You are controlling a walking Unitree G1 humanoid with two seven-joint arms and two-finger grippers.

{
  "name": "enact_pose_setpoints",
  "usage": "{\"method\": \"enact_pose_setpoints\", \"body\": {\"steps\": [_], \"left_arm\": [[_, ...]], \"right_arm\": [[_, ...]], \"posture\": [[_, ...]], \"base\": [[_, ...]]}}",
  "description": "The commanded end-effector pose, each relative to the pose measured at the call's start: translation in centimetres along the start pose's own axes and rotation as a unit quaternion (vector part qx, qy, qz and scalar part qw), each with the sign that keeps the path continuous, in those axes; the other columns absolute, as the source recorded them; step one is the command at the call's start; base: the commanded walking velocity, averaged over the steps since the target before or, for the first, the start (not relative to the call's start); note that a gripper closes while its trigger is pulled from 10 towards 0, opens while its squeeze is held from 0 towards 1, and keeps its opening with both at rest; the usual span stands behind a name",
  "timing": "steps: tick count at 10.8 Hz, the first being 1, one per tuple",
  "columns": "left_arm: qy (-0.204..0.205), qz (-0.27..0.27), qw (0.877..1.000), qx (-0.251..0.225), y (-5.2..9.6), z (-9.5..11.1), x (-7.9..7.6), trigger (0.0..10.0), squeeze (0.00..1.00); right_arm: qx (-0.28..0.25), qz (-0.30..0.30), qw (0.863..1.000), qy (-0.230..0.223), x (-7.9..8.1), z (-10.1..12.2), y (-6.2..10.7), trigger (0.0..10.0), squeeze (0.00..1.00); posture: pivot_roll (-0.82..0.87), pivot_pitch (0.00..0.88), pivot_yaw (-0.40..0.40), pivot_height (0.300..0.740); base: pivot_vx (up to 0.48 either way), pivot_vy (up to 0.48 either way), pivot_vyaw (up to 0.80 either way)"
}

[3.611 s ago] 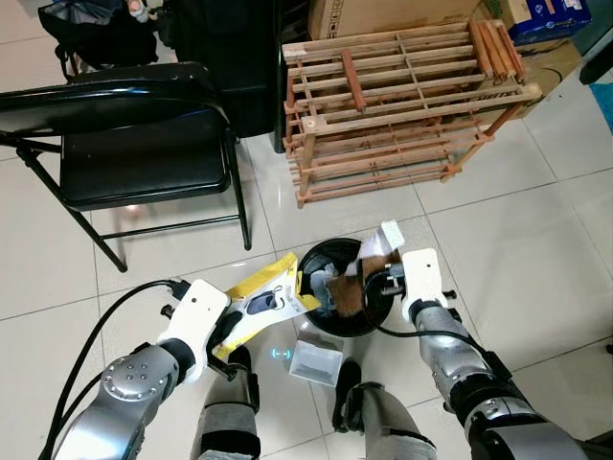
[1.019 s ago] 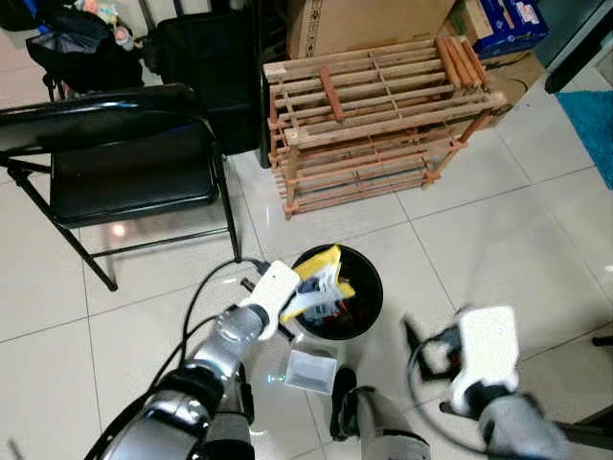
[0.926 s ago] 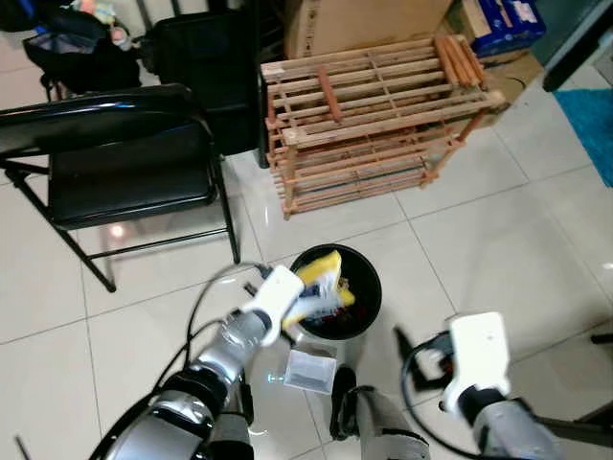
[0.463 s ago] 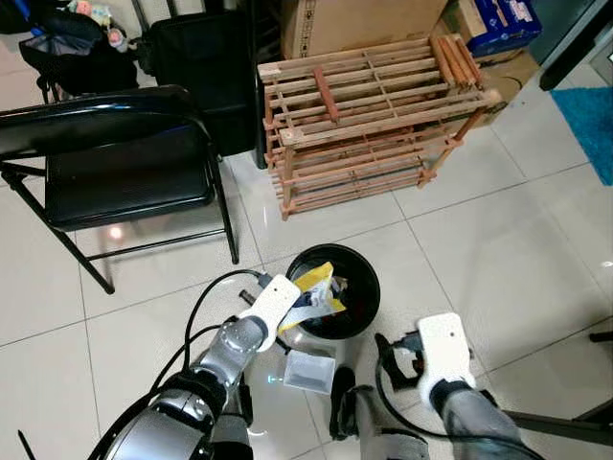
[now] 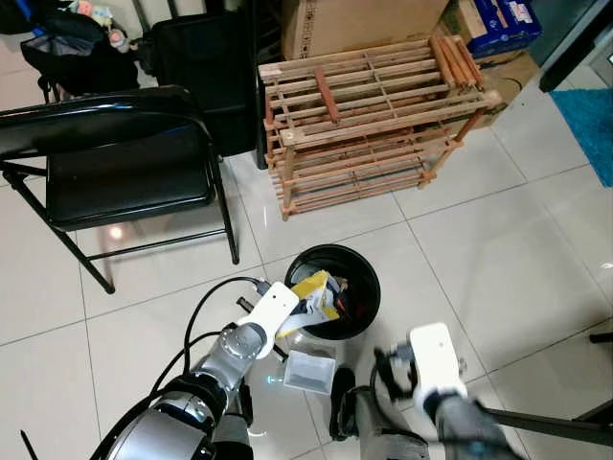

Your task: Picking trash to rubbish bin

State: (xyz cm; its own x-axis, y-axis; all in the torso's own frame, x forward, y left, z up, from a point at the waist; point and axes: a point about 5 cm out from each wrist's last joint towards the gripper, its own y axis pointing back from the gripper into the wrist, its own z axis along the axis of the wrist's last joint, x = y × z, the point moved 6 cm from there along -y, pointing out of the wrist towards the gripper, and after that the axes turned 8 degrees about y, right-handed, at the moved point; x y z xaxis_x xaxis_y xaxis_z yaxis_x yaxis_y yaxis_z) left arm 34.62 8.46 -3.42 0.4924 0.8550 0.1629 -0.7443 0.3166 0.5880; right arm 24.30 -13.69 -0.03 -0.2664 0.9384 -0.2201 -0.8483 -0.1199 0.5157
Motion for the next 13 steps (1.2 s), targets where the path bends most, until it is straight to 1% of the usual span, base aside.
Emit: {"method": "enact_pose_setpoints", "body": {"steps": [1,2,4,6,11,13], "left_arm": [[0.005,-0.003,1.000,0.009,0.1,-1.1,-0.9,10.0,0.00],[-0.003,0.008,1.000,-0.005,0.0,-0.4,-0.6,10.0,0.00],[-0.010,0.045,0.998,-0.051,-0.3,2.8,0.8,10.0,0.00],[-0.008,0.055,0.996,-0.065,-0.3,3.9,1.2,10.0,0.00],[0.013,0.047,0.995,-0.089,-0.6,5.3,0.1,10.0,0.00],[0.010,0.050,0.994,-0.092,-0.7,5.9,-0.2,10.0,0.00]], "right_arm": [[0.005,0.000,1.000,0.003,0.2,-0.4,0.7,10.0,0.00],[0.003,0.000,1.000,0.002,0.4,-0.3,1.1,10.0,0.00],[-0.003,-0.007,1.000,-0.003,0.4,0.0,2.0,10.0,0.00],[-0.005,-0.012,1.000,-0.004,0.2,0.2,2.4,10.0,0.00],[-0.004,-0.022,1.000,-0.007,0.0,0.4,3.3,10.0,0.00],[-0.003,-0.025,1.000,-0.010,0.0,0.5,3.7,10.0,0.00]], "posture": [[-0.01,0.348,-0.090,0.740],[-0.01,0.349,-0.091,0.740],[-0.04,0.353,-0.091,0.740],[-0.06,0.356,-0.092,0.740],[-0.10,0.368,-0.100,0.740],[-0.12,0.375,-0.103,0.740]], "base": [[0.000,0.000,0.00],[0.000,0.000,0.00],[0.000,0.000,0.00],[0.000,0.000,0.00],[0.000,0.000,0.00],[0.000,0.000,0.00]]}}
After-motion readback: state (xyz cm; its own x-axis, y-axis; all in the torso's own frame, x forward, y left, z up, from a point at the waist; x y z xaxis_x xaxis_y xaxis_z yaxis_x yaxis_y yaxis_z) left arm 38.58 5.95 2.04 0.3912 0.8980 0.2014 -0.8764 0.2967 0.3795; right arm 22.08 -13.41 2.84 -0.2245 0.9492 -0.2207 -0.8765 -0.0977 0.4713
